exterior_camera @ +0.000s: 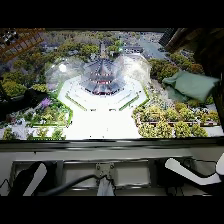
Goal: Fold the clothes and pants, and hang the long-sleeved shirts on hangers.
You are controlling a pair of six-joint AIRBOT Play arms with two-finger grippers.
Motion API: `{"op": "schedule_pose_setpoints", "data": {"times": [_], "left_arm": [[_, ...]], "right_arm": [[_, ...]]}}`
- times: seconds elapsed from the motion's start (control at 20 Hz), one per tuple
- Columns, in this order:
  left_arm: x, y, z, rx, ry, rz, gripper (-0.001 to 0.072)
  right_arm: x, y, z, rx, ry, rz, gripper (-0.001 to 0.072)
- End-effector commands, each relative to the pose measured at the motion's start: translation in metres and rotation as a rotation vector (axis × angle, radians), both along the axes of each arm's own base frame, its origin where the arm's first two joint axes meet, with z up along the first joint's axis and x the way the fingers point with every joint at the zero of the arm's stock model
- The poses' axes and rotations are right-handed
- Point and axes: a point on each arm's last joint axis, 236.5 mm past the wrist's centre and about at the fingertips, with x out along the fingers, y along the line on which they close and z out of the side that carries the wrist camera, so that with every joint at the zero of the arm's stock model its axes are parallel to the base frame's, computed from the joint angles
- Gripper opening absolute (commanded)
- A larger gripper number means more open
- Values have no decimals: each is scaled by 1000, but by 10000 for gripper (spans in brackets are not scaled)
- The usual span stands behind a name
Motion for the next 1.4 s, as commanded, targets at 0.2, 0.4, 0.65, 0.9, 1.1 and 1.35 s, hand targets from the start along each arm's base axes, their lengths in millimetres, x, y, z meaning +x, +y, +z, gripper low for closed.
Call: {"op": "schedule_pose_setpoints", "data": {"times": [0.2, 0.4, 0.65, 0.9, 1.1, 1.35], "left_arm": [[-1, -5, -2, 11, 2, -18, 199], [-4, -7, -2, 7, 9, -30, 199], [-4, -7, -2, 11, 5, -35, 199], [-4, -7, -2, 15, 2, -38, 199], [-7, -21, -1, 42, -25, -110, 199], [6, -71, 23, 179, -106, -273, 200]], "right_arm": [[-168, 18, -110, 78, 337, -184, 22], [-209, 26, -136, 93, 432, -169, 23], [-219, 27, -139, 77, 470, -121, 24], [-226, 42, -140, 108, 512, -37, 538], [-155, -6, -62, -3, 195, -153, 511], [3, 89, 62, -221, -227, 389, 511]]}}
